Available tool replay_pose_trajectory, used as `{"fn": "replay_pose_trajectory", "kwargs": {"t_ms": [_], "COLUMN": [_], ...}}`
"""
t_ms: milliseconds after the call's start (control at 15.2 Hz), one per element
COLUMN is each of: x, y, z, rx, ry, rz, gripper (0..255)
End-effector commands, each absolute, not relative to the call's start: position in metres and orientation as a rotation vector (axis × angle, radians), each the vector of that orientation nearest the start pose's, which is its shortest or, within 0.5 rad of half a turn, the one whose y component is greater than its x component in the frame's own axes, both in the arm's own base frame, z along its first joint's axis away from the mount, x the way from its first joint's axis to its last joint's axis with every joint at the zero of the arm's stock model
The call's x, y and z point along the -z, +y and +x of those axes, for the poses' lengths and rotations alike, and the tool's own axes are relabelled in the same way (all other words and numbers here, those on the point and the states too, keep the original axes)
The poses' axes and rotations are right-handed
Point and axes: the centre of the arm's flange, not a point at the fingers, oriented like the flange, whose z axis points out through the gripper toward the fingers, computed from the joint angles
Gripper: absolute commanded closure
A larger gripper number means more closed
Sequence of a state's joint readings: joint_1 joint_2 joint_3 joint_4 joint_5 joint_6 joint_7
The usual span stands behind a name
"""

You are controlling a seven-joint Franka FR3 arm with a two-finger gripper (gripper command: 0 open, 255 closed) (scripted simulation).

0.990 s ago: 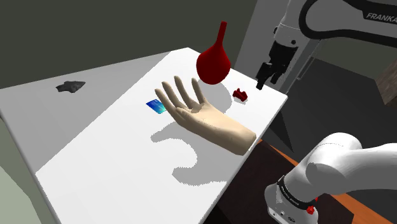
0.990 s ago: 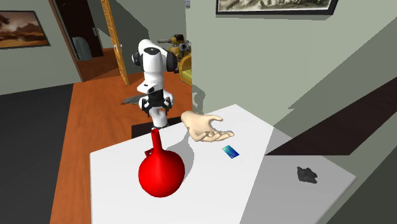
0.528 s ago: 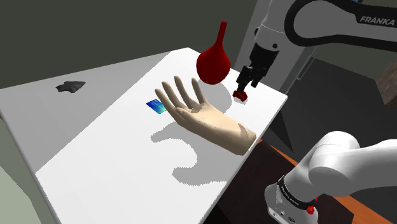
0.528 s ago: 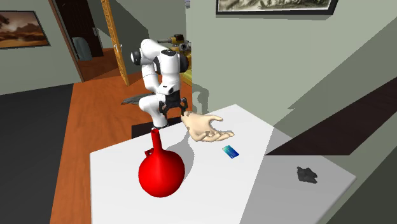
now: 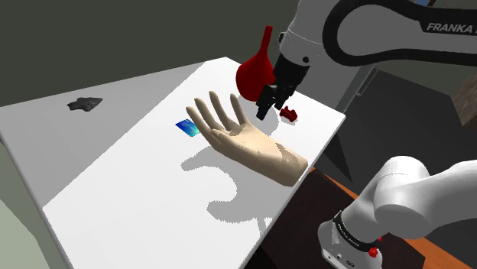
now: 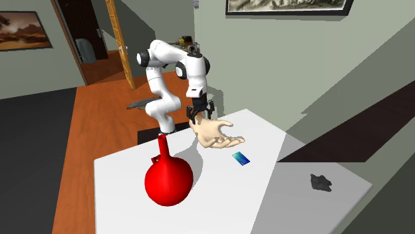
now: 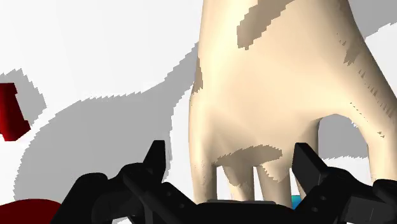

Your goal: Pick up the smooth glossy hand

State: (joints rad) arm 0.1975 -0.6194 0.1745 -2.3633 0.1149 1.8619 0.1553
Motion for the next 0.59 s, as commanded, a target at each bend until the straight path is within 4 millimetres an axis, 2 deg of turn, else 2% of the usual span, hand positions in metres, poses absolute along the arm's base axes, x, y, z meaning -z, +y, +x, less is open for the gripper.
{"fn": "replay_pose_trajectory", "kwargs": {"t_ms": [0, 528], "x": [-0.551, -0.551], "y": [0.179, 0.274], "z": [0.348, 0.346], "rx": [0.188, 0.279], "ry": [-0.298, -0.472], "rz": [-3.069, -2.986], "gripper": [0, 0]}}
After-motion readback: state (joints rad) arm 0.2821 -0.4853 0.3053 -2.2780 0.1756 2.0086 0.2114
